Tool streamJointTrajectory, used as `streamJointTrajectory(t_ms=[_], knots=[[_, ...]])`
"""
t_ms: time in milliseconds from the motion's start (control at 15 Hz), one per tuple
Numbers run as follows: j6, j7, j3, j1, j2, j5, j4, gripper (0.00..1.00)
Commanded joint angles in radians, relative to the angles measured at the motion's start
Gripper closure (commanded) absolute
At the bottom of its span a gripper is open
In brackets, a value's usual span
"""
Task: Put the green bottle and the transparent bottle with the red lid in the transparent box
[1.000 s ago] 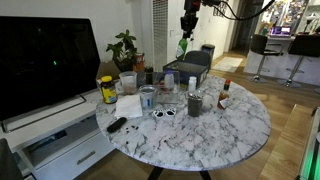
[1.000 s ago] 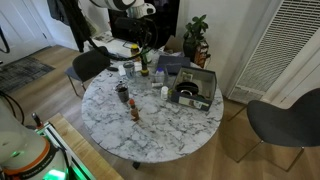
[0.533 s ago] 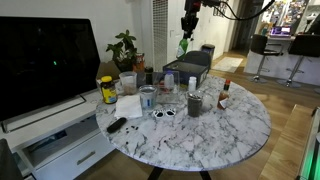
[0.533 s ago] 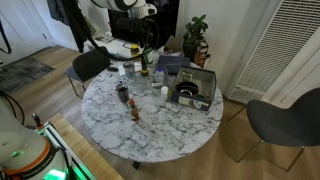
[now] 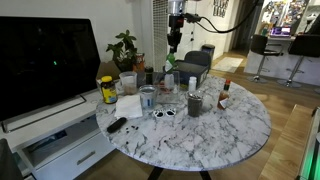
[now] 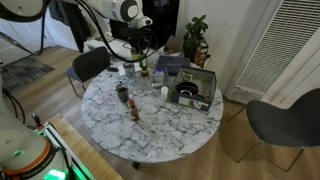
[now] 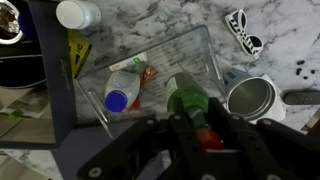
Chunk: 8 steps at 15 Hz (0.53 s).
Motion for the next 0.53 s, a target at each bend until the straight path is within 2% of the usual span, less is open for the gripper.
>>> streamJointTrajectory(t_ms=[0, 467], knots=[[-0.083, -0.012, -0.003, 0.018, 0.132, -0.042, 0.142, 0.93], [-0.140, -0.010, -0.019, 0.044, 0.330, -0.087, 0.367, 0.93]])
